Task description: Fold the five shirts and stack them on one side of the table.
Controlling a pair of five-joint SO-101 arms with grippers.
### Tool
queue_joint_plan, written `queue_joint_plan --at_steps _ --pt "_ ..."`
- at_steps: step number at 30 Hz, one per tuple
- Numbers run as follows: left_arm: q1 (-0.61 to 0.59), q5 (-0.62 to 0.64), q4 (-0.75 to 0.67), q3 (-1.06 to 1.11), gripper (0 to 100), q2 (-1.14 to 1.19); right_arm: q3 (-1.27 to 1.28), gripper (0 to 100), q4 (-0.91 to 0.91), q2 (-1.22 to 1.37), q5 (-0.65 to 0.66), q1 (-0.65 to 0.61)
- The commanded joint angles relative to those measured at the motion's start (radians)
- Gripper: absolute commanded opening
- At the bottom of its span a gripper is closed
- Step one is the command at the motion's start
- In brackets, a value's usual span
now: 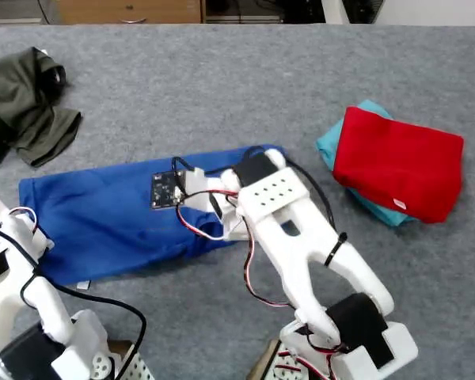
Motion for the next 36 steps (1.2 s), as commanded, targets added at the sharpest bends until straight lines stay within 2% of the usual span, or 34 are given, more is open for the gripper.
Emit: queue_joint_plan --at_steps 1,7,14,20,24,27,32,36 --pt "0.009 -0.008 -0.012 -0.006 2 -0.028 0.058 0.4 -0.140 -0.016 -0.017 -0.008" --pt "0.009 -0.008 -0.014 -0.006 2 -0.027 0.002 0.4 -0.256 0.174 -0.014 0.070" --pt "0.009 -0.008 -0.014 -0.006 2 -0.027 -0.300 0.4 -0.252 0.441 -0.014 0.185" --pt "0.011 -0.008 -0.014 -0.006 2 -0.027 -0.576 0.4 -0.072 0.484 -0.012 0.143" --pt "0.011 -0.008 -0.014 -0.006 2 -0.027 -0.664 0.5 -0.058 0.527 -0.015 0.127" --pt "0.011 -0.008 -0.014 -0.006 2 -0.027 -0.684 0.5 -0.005 0.545 -0.018 0.124" --pt "0.011 -0.008 -0.014 -0.006 2 -0.027 -0.664 0.4 0.250 0.469 -0.014 0.064" --pt "0.011 -0.008 -0.014 -0.006 2 -0.027 -0.575 0.4 0.307 0.325 -0.014 0.025"
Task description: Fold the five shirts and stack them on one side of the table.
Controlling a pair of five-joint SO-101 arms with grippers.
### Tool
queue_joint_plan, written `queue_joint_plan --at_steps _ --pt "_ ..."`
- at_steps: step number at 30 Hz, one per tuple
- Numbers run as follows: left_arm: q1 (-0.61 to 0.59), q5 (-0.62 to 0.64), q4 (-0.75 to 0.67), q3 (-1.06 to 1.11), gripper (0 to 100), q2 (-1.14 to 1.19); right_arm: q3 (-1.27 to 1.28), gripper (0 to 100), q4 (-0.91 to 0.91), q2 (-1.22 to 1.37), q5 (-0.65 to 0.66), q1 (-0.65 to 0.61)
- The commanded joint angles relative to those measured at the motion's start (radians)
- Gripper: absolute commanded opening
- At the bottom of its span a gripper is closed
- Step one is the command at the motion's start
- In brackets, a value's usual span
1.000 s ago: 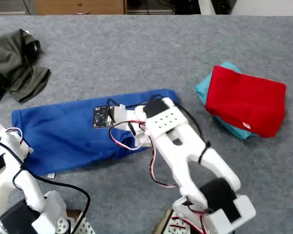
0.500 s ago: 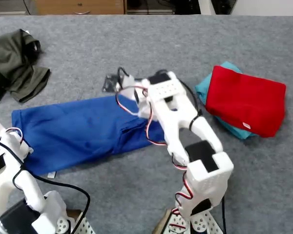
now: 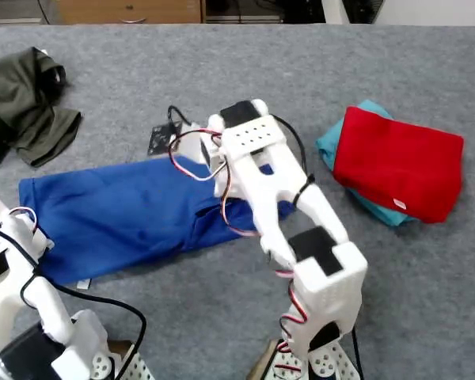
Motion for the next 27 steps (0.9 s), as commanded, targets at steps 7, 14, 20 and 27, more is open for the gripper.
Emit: queue_joint_plan --at_steps 7,14,20,27 --pt "0.011 -0.008 -0.014 -0.006 2 -0.027 0.298 0.4 -0.123 -0.243 -0.011 -0.090" --pt "0.011 -0.006 -0.014 -0.006 2 -0.027 0.206 0.4 -0.290 -0.056 -0.025 -0.093" --pt "0.011 -0.006 -0.014 -0.006 2 -0.027 -0.097 0.4 -0.345 0.220 -0.072 -0.073" --pt "0.011 -0.006 -0.014 -0.006 2 -0.027 -0.460 0.4 -0.071 0.317 -0.074 -0.090"
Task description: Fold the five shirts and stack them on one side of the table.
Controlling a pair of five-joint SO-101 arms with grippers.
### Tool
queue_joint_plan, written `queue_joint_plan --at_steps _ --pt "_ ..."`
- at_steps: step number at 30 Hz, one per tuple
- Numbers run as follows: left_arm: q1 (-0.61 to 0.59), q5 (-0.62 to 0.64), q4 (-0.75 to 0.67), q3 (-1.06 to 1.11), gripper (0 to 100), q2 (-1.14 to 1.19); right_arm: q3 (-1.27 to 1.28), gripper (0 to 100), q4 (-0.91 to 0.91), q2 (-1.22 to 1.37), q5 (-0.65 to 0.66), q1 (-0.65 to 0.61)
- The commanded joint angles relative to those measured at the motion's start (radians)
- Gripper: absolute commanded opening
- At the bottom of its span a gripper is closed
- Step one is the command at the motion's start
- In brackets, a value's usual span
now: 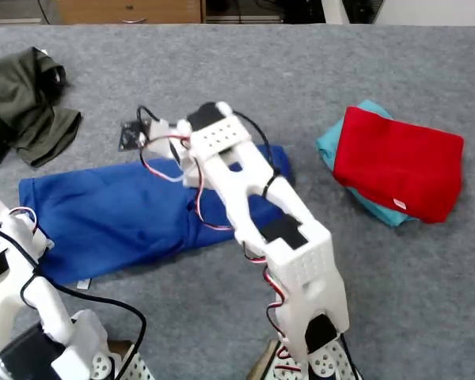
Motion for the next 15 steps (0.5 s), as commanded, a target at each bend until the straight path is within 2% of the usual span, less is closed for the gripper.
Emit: queue_joint_plan --at_steps 1,11,15 --pt "0.011 -0.006 -0.014 -0.006 2 -0.027 -0.159 0.4 0.097 0.015 -0.012 -0.004" --pt "0.009 -0.002 0.005 -0.038 2 -0.038 -0.332 0.4 0.370 -0.120 -0.052 0.110" --pt "0.003 -0.008 0.262 -0.253 2 -0.024 -0.325 0.4 0.390 -0.208 -0.054 0.194"
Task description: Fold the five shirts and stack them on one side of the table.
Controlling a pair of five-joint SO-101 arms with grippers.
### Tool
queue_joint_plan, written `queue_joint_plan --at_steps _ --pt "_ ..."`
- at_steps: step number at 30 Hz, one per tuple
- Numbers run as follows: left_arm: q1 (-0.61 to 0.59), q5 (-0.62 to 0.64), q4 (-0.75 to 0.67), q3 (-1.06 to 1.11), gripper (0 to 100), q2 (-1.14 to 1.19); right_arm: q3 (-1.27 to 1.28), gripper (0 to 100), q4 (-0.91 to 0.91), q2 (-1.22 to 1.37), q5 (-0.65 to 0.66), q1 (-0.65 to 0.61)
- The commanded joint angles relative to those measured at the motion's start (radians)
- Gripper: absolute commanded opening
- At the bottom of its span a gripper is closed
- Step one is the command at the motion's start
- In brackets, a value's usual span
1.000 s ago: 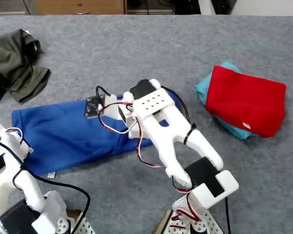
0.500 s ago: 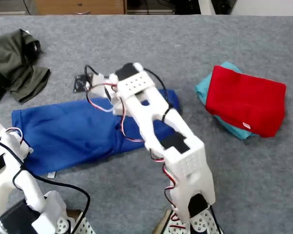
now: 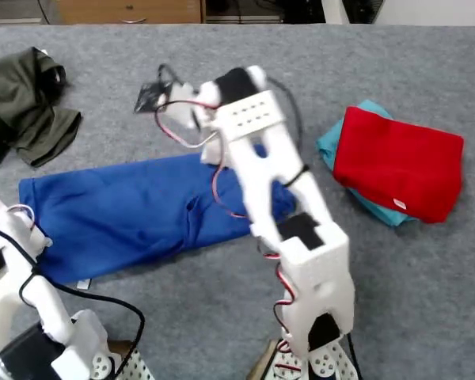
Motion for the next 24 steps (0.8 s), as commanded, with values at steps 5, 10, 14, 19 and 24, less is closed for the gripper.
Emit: queue_joint_plan --at_steps 5,10,14,19,24 --pt "0.006 -0.055 0.440 -0.500 9 0.085 0.104 0.4 0.026 -0.219 -0.014 0.134" --pt "0.003 -0.147 0.624 -0.798 15 0.378 0.232 0.4 0.021 -0.292 -0.014 0.151" --pt "0.002 -0.221 0.769 -1.054 15 0.650 0.269 0.4 0.021 -0.314 -0.014 0.151" --pt "-0.049 -0.239 0.832 -1.336 15 0.888 0.274 0.4 0.021 -0.315 -0.014 0.151" --pt "-0.052 -0.348 0.858 -1.432 15 1.030 0.274 0.4 0.021 -0.311 -0.014 0.151"
